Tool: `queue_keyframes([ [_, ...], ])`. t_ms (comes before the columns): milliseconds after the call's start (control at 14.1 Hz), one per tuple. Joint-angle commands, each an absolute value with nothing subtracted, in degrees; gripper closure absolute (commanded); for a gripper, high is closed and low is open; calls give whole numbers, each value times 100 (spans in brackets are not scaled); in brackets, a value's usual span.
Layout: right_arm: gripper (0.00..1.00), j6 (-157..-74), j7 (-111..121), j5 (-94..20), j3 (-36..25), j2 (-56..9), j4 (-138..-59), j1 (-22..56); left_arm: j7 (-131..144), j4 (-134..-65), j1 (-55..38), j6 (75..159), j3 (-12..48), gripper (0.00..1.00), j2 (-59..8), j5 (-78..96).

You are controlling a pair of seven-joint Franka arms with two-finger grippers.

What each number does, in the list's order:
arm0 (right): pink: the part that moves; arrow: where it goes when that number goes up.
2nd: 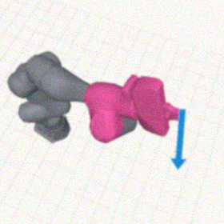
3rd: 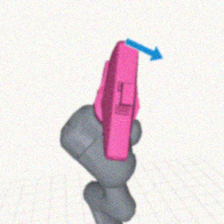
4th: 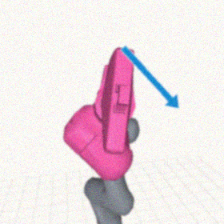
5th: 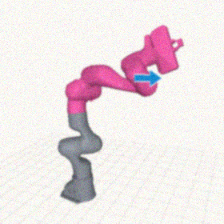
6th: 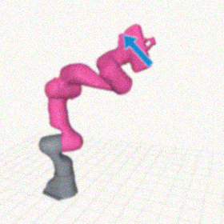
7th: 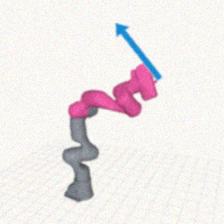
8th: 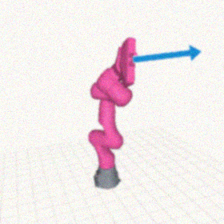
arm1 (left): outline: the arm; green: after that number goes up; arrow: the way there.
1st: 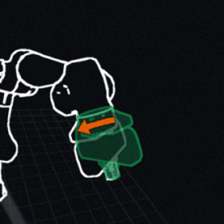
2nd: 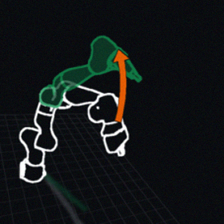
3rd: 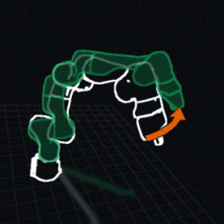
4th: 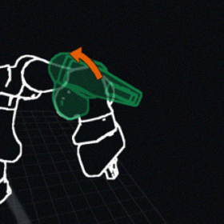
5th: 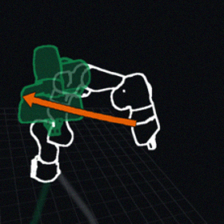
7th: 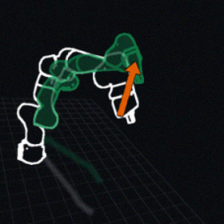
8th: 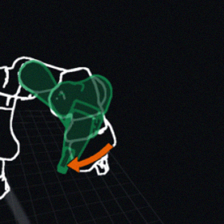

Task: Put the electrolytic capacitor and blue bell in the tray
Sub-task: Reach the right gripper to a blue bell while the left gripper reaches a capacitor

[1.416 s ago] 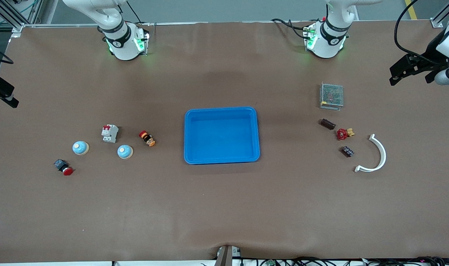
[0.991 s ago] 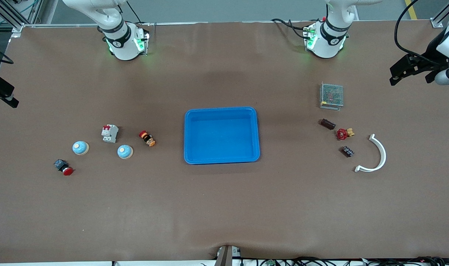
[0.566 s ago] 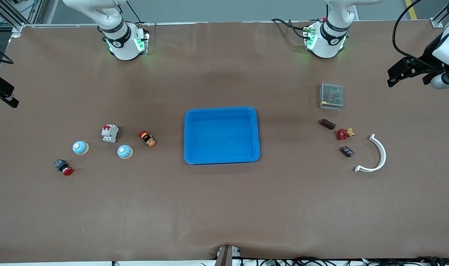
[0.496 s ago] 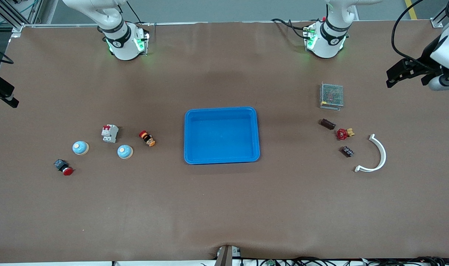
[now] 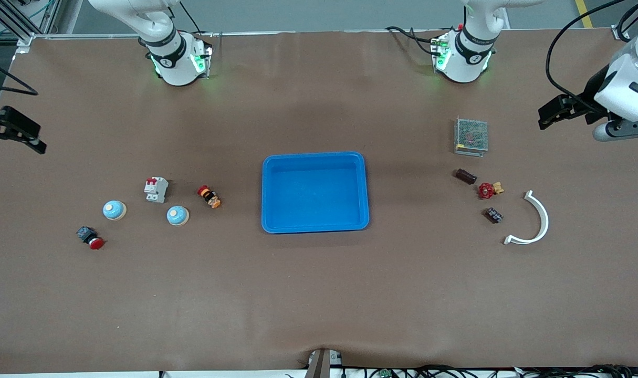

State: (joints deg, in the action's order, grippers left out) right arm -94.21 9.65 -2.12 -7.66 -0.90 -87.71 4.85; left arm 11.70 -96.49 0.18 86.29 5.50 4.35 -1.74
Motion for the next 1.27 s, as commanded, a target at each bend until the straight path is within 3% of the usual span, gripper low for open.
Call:
queue_keyframes([
  [0, 0, -9430, 984, -290, -800, -324, -8736, 632, 1432, -10036, 26, 8753, 571, 0, 597, -62],
  [425, 0, -9842, 984, -509, -800, -1045, -8832, 817, 2240, -11125, 35, 9675, 694, 0, 721, -26],
  [850, 0, -11090, 993, -501, -809, -1081, -9965, 1045, 3425, -12575, 53, 11256, 694, 0, 730, -18],
  [1204, 0, -11267, 1054, -492, -809, -1388, -10116, 1108, 4418, -13622, 53, 12610, 694, 0, 668, -26],
])
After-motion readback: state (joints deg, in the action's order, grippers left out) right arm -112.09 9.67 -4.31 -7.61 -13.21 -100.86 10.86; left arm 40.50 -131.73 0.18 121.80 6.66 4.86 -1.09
